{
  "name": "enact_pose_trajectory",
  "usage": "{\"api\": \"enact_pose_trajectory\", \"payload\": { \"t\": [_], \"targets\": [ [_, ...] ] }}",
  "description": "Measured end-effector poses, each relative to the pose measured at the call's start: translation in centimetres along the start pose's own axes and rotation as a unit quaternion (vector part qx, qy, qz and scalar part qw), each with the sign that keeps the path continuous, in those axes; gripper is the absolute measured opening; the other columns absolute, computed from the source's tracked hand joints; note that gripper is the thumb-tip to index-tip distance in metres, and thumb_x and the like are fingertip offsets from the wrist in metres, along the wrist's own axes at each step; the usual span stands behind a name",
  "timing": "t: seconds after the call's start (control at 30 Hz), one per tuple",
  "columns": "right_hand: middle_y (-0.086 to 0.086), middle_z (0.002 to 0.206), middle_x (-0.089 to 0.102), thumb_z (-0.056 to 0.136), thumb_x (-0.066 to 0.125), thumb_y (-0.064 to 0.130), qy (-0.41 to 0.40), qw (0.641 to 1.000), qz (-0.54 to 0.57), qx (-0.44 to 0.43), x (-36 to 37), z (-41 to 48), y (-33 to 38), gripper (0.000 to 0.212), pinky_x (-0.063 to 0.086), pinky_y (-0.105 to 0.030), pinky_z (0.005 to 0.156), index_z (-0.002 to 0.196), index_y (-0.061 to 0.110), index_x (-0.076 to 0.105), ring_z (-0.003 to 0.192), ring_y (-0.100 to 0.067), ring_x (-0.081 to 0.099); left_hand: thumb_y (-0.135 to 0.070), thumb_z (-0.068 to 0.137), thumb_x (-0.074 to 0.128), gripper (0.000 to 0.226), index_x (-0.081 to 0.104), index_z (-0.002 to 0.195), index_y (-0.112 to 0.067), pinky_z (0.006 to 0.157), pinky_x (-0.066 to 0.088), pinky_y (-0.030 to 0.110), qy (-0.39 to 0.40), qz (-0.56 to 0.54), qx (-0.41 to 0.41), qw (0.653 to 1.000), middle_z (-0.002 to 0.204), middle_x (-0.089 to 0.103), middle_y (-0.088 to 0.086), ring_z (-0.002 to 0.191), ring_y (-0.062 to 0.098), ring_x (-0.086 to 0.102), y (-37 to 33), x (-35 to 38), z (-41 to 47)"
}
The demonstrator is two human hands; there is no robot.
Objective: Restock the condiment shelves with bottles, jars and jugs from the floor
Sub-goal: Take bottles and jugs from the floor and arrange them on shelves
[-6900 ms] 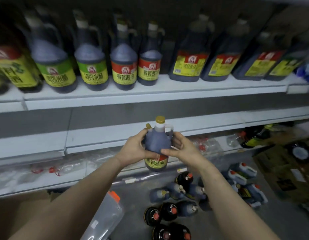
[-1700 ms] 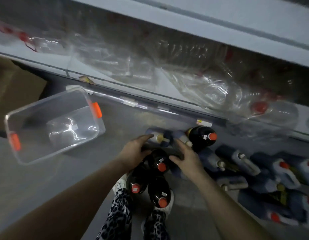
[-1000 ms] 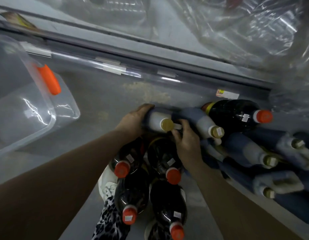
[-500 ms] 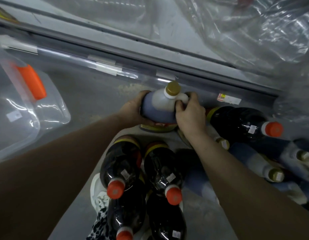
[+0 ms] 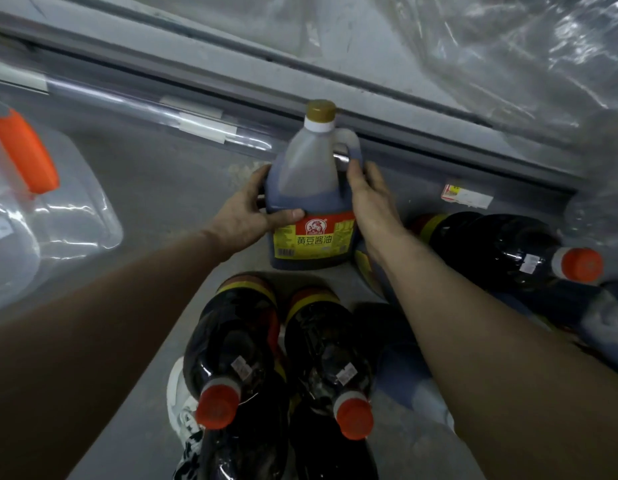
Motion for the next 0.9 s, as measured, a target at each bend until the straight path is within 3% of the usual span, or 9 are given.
{"api": "enact_pose_trajectory", "payload": {
  "t": [0.1, 0.23, 0.33, 0.47, 0.53, 0.67, 0.8, 0.9],
  "targets": [
    [0.008, 0.126, 0.059, 0.099, 0.042, 0.061, 0.014, 1.000, -0.010, -0.015, 0.7, -0.9, 0.1, 0.044, 0.042, -0.019, 0.067, 0.134, 0.038, 0.052, 0.096, -0.004, 0.057, -0.039, 0.062, 0.078, 0.103, 0.029, 0.152, -0.030, 0.097, 0.053, 0.038, -0.017, 0.012, -0.011, 1.000, 0.141, 0.050, 0.001, 0.123, 0.020, 0.054, 0.1, -1.2, -2.0],
    [0.009, 0.106, 0.069, 0.093, 0.047, 0.065, 0.017, 0.999, 0.033, -0.021, 0.9, -3.5, 1.6, 0.027, 0.049, -0.017, 0.057, 0.107, 0.046, 0.061, 0.076, 0.002, 0.066, -0.040, 0.066, 0.080, 0.097, 0.034, 0.151, -0.029, 0.098, 0.052, 0.038, -0.024, 0.015, -0.010, 1.000, 0.136, 0.056, 0.001, 0.120, 0.019, 0.058, -2.1, -2.3, -5.1],
    [0.013, 0.095, 0.073, 0.087, 0.054, 0.067, 0.037, 0.996, 0.074, -0.020, 0.2, -6.1, 3.8, 0.017, 0.055, -0.022, 0.060, 0.095, 0.053, 0.062, 0.077, -0.002, 0.072, -0.036, 0.069, 0.085, 0.088, 0.042, 0.145, -0.026, 0.096, 0.054, 0.041, -0.022, -0.017, -0.007, 1.000, 0.130, 0.061, 0.005, 0.117, 0.022, 0.061, -4.8, -2.3, -7.7],
    [0.011, 0.102, 0.075, 0.079, 0.071, 0.061, 0.089, 0.991, 0.102, -0.020, -1.6, -11.3, 7.4, 0.048, 0.059, -0.030, 0.068, 0.121, 0.042, 0.058, 0.087, -0.013, 0.075, -0.034, 0.071, 0.077, 0.072, 0.052, 0.137, -0.019, 0.082, 0.059, 0.033, -0.049, -0.103, -0.009, 0.993, 0.121, 0.066, 0.011, 0.101, 0.022, 0.069, -9.5, -2.2, -11.8],
    [0.007, 0.105, 0.075, 0.073, 0.081, 0.055, 0.120, 0.988, 0.098, -0.023, -2.5, -14.3, 9.2, 0.060, 0.060, -0.030, 0.071, 0.124, 0.036, 0.055, 0.092, -0.016, 0.075, -0.031, 0.076, 0.070, 0.063, 0.055, 0.135, -0.016, 0.076, 0.059, 0.029, -0.053, -0.119, -0.010, 0.991, 0.114, 0.069, 0.010, 0.095, 0.021, 0.070, -11.9, -2.1, -14.2],
    [-0.007, 0.125, 0.068, 0.065, 0.092, 0.031, 0.149, 0.985, 0.077, -0.031, -5.0, -19.8, 12.9, 0.084, 0.058, -0.045, 0.093, 0.136, 0.027, 0.048, 0.106, -0.024, 0.071, -0.020, 0.086, 0.067, 0.043, 0.060, 0.128, -0.015, 0.067, 0.058, 0.024, -0.048, -0.126, 0.001, 0.991, 0.100, 0.072, 0.003, 0.083, 0.013, 0.072, -16.5, -1.6, -19.1],
    [-0.010, 0.139, 0.059, 0.068, 0.090, 0.032, 0.139, 0.987, 0.069, -0.038, -8.0, -25.4, 16.8, 0.098, 0.052, -0.048, 0.103, 0.151, 0.024, 0.037, 0.119, -0.026, 0.064, -0.018, 0.087, 0.067, 0.038, 0.062, 0.124, -0.016, 0.065, 0.056, 0.021, -0.045, -0.123, 0.016, 0.991, 0.094, 0.074, -0.002, 0.081, 0.010, 0.072, -21.3, -1.2, -24.5],
    [-0.009, 0.141, 0.058, 0.061, 0.090, 0.040, 0.125, 0.988, 0.069, -0.050, -10.0, -29.0, 19.4, 0.105, 0.053, -0.049, 0.100, 0.151, 0.024, 0.037, 0.119, -0.026, 0.064, -0.021, 0.086, 0.070, 0.039, 0.063, 0.124, -0.015, 0.065, 0.056, 0.020, -0.040, -0.107, 0.031, 0.993, 0.092, 0.076, -0.003, 0.082, 0.011, 0.073, -25.0, -0.9, -27.8]
  ]
}}
Point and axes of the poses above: each hand's wrist, its own z-axis towards the middle knuckle, its own x-axis out of the palm, y = z × x, the point moved 10 cm from there along z, towards the middle knuckle
